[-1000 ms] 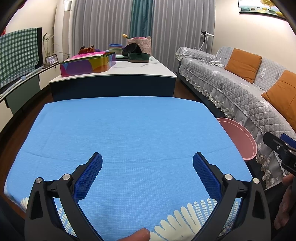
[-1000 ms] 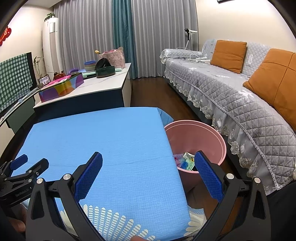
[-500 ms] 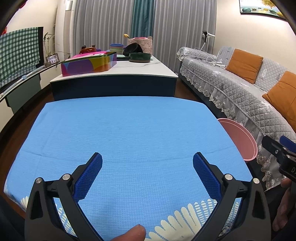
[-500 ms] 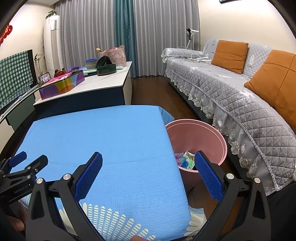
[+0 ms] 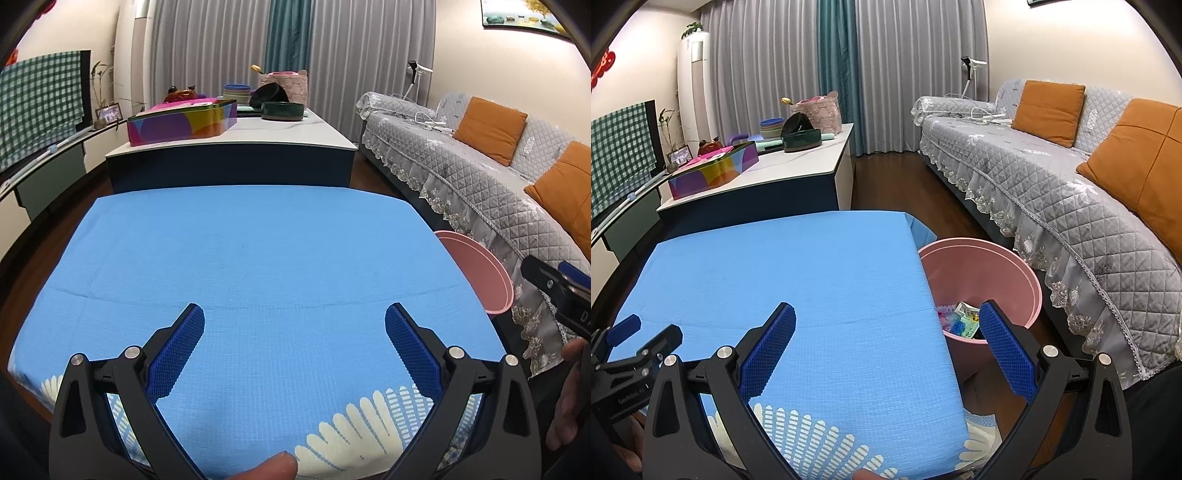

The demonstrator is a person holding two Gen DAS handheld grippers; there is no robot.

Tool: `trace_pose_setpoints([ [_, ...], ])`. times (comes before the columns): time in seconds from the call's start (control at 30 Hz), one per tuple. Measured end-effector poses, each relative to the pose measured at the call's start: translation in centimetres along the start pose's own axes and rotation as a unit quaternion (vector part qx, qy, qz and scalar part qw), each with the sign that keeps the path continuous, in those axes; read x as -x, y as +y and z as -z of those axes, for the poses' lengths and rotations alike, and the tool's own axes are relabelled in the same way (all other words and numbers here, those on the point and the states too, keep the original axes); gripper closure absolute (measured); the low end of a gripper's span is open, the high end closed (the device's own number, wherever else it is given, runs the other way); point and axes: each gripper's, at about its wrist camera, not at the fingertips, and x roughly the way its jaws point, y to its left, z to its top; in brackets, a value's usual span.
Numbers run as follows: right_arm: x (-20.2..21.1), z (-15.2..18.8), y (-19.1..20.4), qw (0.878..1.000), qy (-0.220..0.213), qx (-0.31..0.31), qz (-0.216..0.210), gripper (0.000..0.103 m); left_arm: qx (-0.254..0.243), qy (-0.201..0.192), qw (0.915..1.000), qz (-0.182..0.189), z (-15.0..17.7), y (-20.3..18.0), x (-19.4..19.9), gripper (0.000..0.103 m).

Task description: Collect trash

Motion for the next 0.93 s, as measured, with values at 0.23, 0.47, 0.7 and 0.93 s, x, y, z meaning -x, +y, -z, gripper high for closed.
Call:
trace_pose_setpoints([
  [0.23,0.03,0.16,0.30,1.000,0.001,0.006,-0.001,0.005,0.002,-0.009,0.9999,-0.007,-0.15,0.25,0.12,0.008],
  [0.47,0.05,0.27,0.29,1.000,0.002,0.005,-0.001,0.005,-0.001,-0.006,1.0000,-0.003,0.05,0.09,0.00,0.008],
  [0.7,0.04,0.26,0.37,1.000,0.002,0.004,-0.001,0.005,0.005,-0.009,0.9999,-0.013,0.11,0.23,-0.02,0.008],
  [0.93,0.00,0.24,0.30,1.000,0.002,0.003,-0.001,0.005,0.002,-0.007,0.9998,-0.016,-0.06,0.08,-0.01,0.008],
])
